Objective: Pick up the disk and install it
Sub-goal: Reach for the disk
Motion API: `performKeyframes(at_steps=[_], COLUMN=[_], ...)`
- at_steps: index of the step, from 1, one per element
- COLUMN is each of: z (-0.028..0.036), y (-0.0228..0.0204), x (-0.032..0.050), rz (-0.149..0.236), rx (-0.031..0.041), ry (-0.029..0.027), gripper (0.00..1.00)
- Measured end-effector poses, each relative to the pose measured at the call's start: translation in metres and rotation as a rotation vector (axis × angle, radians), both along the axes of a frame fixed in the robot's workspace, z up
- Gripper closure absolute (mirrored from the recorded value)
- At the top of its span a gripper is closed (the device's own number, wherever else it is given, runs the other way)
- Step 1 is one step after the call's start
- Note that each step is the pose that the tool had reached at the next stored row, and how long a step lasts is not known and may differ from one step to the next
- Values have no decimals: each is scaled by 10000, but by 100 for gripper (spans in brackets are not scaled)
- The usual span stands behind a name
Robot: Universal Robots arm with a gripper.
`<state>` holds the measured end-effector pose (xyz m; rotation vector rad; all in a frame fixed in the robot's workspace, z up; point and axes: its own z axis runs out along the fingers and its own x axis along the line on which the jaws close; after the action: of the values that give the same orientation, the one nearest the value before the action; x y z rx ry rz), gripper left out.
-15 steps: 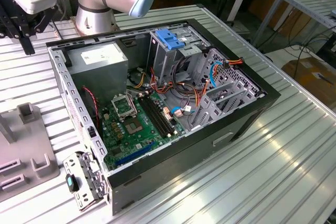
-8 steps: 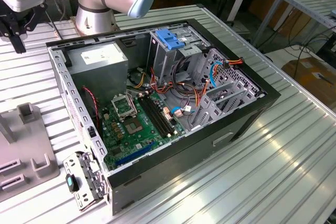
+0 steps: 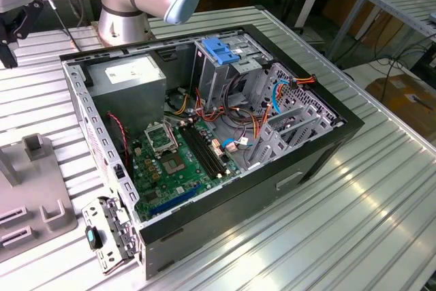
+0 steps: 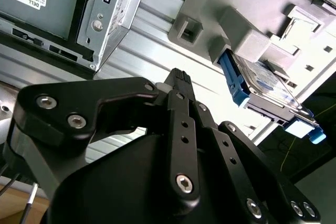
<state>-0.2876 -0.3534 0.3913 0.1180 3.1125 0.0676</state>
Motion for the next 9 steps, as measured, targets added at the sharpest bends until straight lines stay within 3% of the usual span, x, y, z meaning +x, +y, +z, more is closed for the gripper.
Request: performKeyframes(at_steps=[9], z=[0], y=[7], x=[-20], rz=[1], rx=[0], ry=[1], gripper=[89])
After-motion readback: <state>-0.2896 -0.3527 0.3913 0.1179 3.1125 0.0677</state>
